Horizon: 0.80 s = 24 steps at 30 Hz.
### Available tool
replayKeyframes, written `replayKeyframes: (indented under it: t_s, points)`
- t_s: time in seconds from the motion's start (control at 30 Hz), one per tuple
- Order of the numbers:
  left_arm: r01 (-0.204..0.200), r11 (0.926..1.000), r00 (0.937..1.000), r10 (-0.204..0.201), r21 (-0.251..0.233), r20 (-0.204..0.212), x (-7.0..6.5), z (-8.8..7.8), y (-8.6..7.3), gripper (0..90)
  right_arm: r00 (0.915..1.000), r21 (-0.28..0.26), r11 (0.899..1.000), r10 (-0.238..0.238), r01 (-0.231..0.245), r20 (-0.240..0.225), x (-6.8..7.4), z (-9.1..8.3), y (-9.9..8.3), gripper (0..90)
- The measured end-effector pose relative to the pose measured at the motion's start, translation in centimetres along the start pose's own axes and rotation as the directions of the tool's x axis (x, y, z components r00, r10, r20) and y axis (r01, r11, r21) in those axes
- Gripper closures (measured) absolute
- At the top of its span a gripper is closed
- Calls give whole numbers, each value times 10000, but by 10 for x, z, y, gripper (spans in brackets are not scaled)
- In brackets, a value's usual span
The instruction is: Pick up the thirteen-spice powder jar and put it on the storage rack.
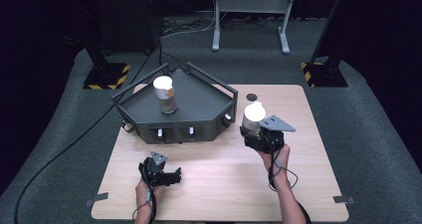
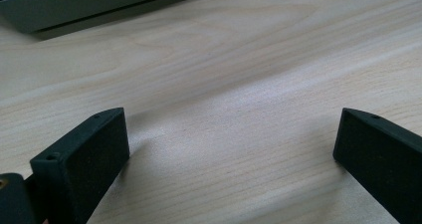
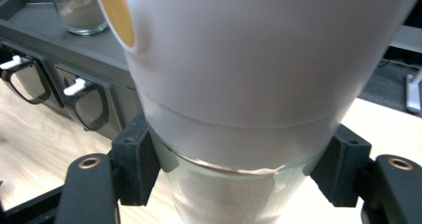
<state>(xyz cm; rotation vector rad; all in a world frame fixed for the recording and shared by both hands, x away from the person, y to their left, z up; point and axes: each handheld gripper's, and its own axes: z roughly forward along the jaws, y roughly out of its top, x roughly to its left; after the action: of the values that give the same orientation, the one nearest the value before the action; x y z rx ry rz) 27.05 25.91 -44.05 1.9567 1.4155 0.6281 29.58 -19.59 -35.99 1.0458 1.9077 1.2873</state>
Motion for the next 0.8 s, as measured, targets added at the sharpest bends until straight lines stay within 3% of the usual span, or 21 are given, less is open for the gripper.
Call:
replayKeyframes:
  t_s: [0.8]
  points:
    - [11,10000,10000,-11,31,67,1,0,1,7,9979,-71,9996,-273,269,-592,-1,35,42,300]
